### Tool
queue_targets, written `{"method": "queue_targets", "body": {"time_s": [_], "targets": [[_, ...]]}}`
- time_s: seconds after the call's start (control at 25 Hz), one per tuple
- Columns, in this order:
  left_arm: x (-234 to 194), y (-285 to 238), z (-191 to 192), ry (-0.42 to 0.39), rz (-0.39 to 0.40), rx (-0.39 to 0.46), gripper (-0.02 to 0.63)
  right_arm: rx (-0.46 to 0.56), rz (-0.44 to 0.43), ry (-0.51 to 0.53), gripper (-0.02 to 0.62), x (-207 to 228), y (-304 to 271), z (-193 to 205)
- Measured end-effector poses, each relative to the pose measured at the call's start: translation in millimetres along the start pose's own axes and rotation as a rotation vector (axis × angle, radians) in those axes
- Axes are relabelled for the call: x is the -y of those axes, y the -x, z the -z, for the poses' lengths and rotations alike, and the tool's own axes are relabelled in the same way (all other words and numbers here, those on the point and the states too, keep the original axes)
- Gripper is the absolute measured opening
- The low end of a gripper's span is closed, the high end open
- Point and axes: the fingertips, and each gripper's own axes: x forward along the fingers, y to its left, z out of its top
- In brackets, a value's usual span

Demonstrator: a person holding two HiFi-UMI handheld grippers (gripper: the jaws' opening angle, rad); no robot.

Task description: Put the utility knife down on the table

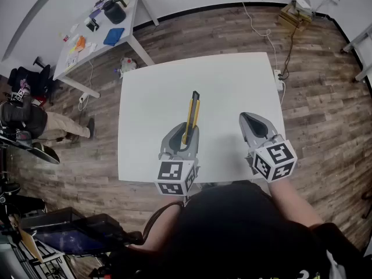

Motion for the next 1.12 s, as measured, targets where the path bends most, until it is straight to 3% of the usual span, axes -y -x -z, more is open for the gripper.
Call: {"method": "queue_targets", "body": {"time_s": [0.2, 0.36, 0.64, 1.12], "targets": [[9.5, -17.9, 9.5, -0.025, 0.034, -0.036, 0.120, 0.009, 0.004, -0.018, 0.023, 14.5, -0.8, -2.9], [18.0, -36.7, 39.9, -0.035, 0.055, -0.103, 0.120, 0.002, 0.017, -0.033, 0.023, 25.5, 4.9, 4.5], [18.3, -90.6, 99.4, 0.011, 0.056, -0.250, 0.120, -0.037, 0.037, -0.051, 0.023, 30.4, 13.7, 18.2], [14.2, -155.3, 156.8, -0.035, 0.048, -0.416, 0.120, -0.065, 0.064, -0.068, 0.023, 47.3, 25.2, 28.4]]}}
